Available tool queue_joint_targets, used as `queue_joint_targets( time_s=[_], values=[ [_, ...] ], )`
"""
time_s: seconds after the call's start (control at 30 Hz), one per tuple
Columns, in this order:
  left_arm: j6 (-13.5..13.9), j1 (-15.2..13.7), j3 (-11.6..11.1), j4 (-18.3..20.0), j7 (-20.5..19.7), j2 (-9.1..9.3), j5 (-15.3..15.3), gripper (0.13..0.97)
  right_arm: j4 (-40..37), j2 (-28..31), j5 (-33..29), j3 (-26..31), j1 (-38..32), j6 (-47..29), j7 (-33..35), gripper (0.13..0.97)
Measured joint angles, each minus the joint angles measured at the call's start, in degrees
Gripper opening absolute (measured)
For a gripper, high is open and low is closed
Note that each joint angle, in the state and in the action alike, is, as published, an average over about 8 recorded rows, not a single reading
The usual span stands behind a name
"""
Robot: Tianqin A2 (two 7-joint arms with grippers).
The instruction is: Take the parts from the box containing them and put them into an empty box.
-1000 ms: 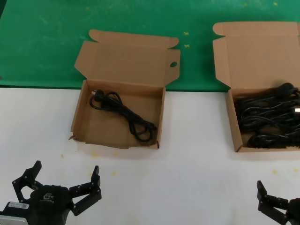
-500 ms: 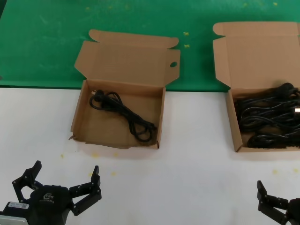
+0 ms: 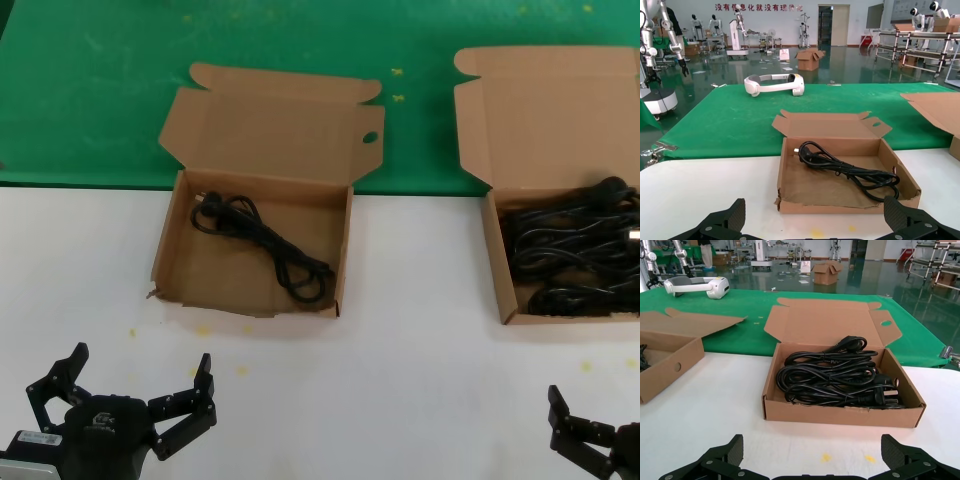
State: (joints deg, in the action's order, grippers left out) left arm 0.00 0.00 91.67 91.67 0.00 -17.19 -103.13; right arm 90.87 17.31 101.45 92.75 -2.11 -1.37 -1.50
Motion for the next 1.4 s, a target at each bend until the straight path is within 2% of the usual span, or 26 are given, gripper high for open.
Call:
queue_joint_targets(
  time_s=[1.4],
  values=[
    [0.0,0.0,0.0,0.0,0.0,0.0,0.0,0.966,0.0,0.0,0.0,0.0,0.0,0.0,0.0,0.966]
  ],
)
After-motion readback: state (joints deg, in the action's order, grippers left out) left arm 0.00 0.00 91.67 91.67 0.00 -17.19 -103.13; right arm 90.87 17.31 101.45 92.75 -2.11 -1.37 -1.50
